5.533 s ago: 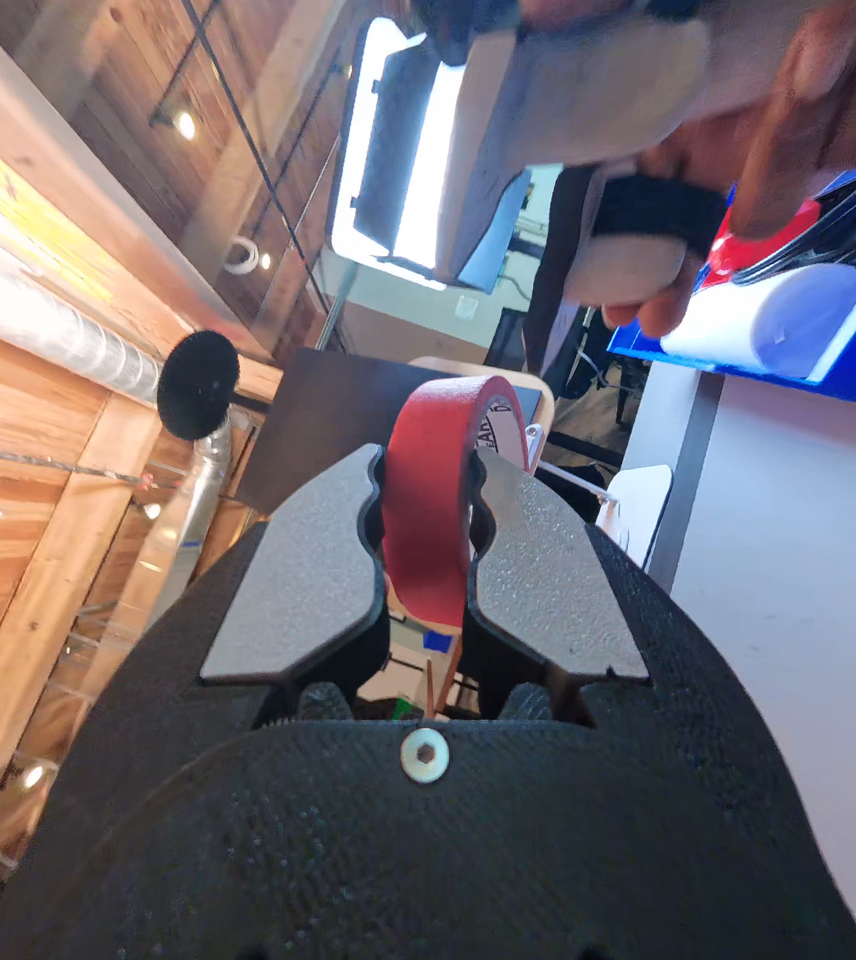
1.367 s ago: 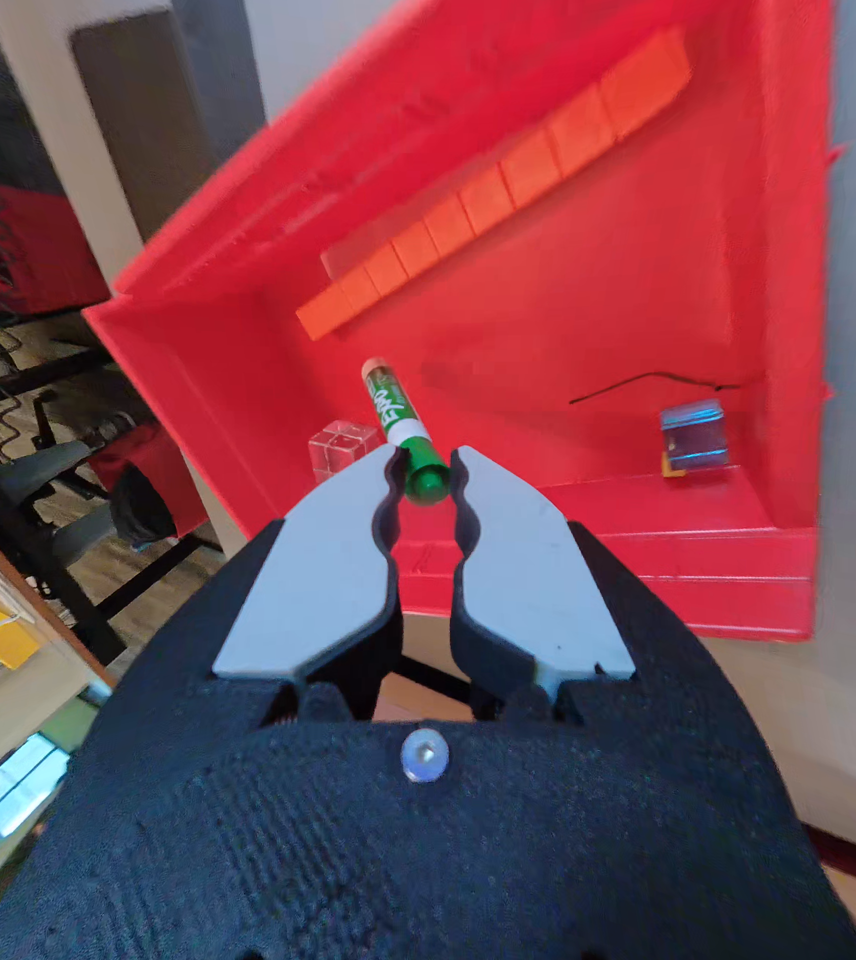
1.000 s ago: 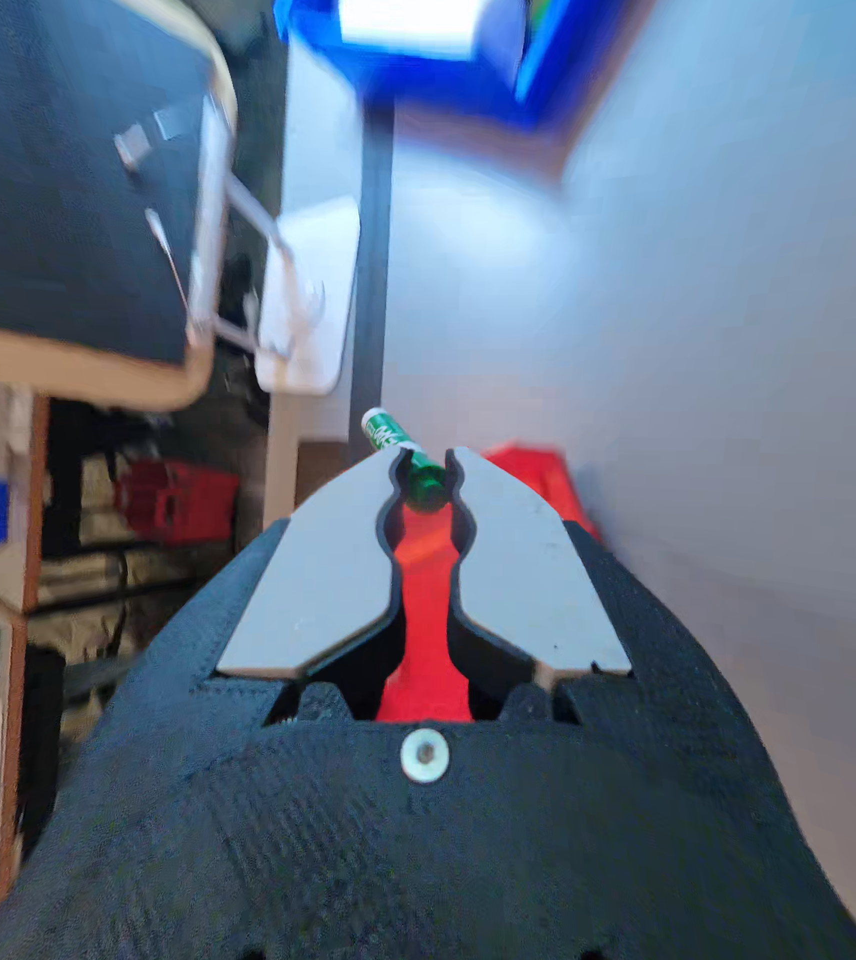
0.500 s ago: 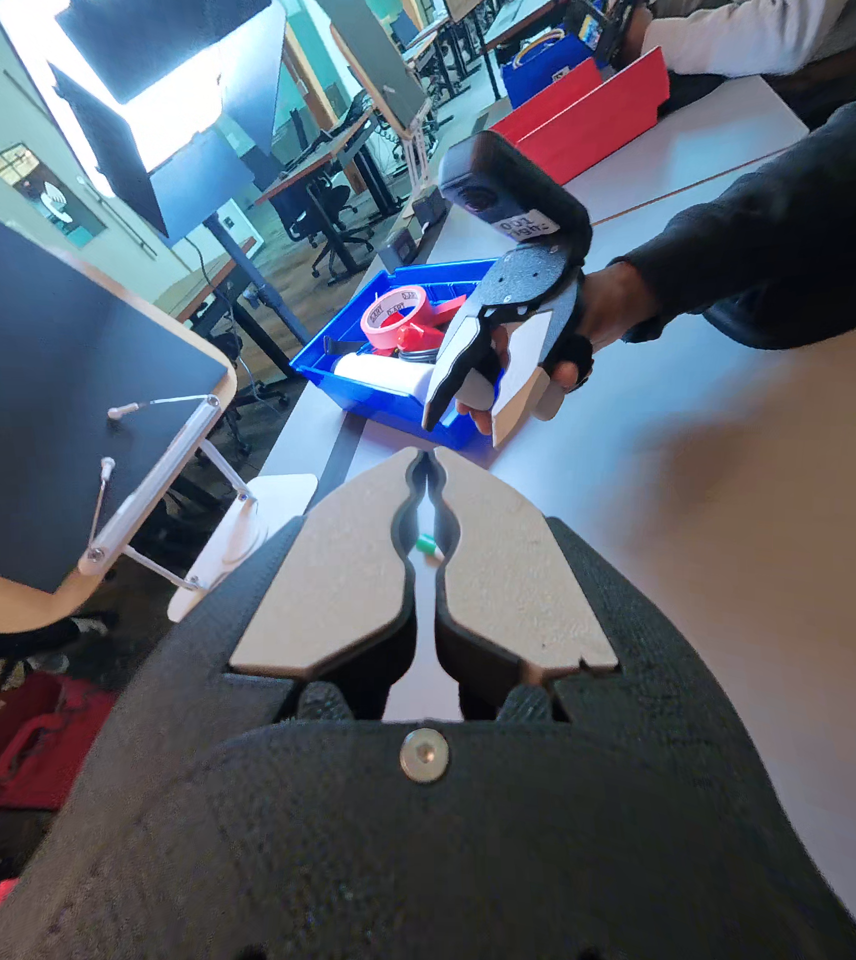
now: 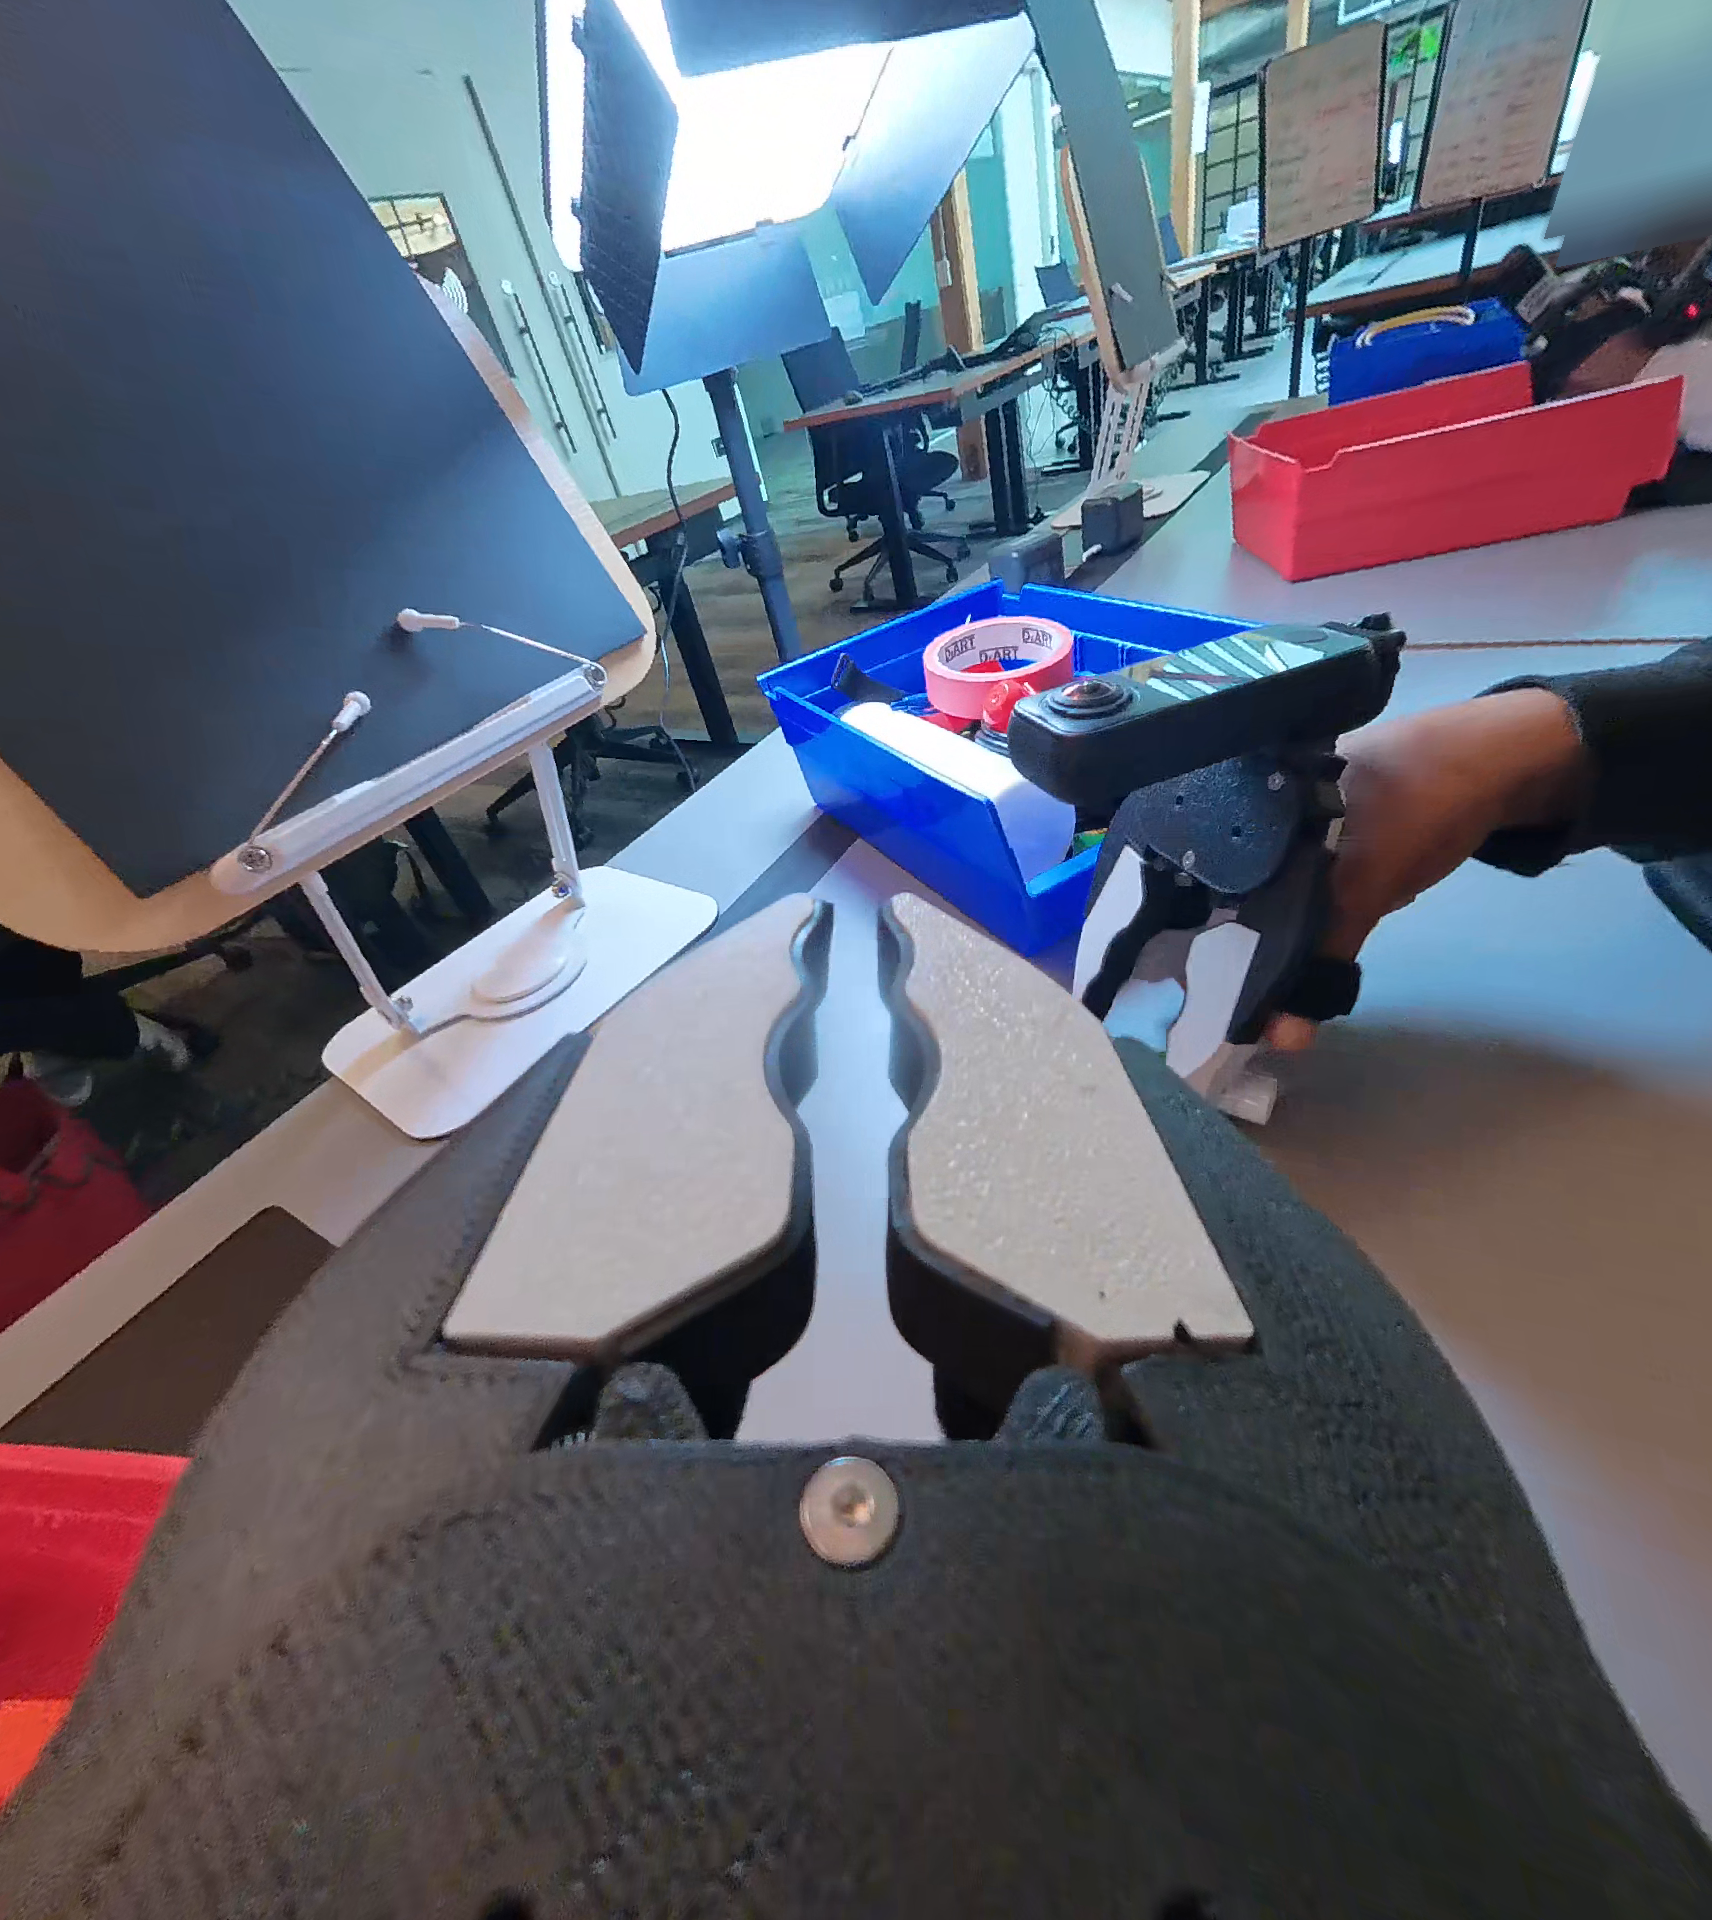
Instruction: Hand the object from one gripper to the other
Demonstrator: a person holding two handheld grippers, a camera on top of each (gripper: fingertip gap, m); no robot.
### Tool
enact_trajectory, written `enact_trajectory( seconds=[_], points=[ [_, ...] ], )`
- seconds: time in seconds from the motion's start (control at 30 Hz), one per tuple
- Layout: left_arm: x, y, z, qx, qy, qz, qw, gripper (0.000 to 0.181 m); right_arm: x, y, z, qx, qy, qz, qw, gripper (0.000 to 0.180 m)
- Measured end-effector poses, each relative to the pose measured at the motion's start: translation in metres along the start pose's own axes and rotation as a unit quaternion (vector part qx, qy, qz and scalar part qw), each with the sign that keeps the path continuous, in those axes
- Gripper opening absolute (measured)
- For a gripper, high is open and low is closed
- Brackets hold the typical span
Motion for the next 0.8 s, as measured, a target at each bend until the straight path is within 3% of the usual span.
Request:
enact_trajectory(
  seconds=[0.07, 0.1, 0.2, 0.3, 0.43, 0.53, 0.63, 0.7, 0.8],
  points=[
    [-0.001, 0.002, 0.001, 0.016, -0.007, -0.005, 1.000, 0.014, -0.001, 0.000, 0.002, 0.045, 0.004, 0.009, 0.999, 0.020],
    [-0.002, 0.003, 0.000, 0.027, -0.013, -0.009, 1.000, 0.019, 0.000, 0.000, 0.005, 0.075, 0.011, 0.006, 0.997, 0.020],
    [-0.003, 0.009, 0.001, 0.060, -0.018, -0.030, 0.998, 0.031, 0.037, -0.015, 0.037, 0.149, 0.146, 0.004, 0.978, 0.020],
    [-0.005, 0.016, 0.009, 0.099, 0.000, -0.060, 0.993, 0.038, 0.106, -0.051, 0.073, 0.269, 0.326, -0.014, 0.906, 0.019],
    [-0.007, 0.036, 0.044, 0.138, 0.057, -0.120, 0.982, 0.041, 0.175, -0.095, 0.093, 0.317, 0.467, 0.030, 0.825, 0.020],
    [-0.004, 0.053, 0.078, 0.141, 0.106, -0.160, 0.971, 0.041, 0.196, -0.113, 0.099, 0.333, 0.496, 0.044, 0.801, 0.020],
    [-0.002, 0.067, 0.103, 0.123, 0.137, -0.179, 0.967, 0.038, 0.193, -0.124, 0.097, 0.338, 0.503, 0.073, 0.792, 0.020],
    [-0.005, 0.073, 0.107, 0.091, 0.132, -0.179, 0.971, 0.036, 0.182, -0.129, 0.092, 0.337, 0.503, 0.100, 0.790, 0.020],
    [-0.009, 0.080, 0.095, 0.048, 0.098, -0.179, 0.978, 0.019, 0.164, -0.127, 0.088, 0.328, 0.490, 0.111, 0.800, 0.021]
  ],
)
Point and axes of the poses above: each gripper's, where its closed fingertips meet, x back along the fingers, z out of its top, y = z × x across the jaws, the point moved 4 cm from there along x, back along the fingers, and after that the axes turned 11 degrees about z, right-handed, at the moved point
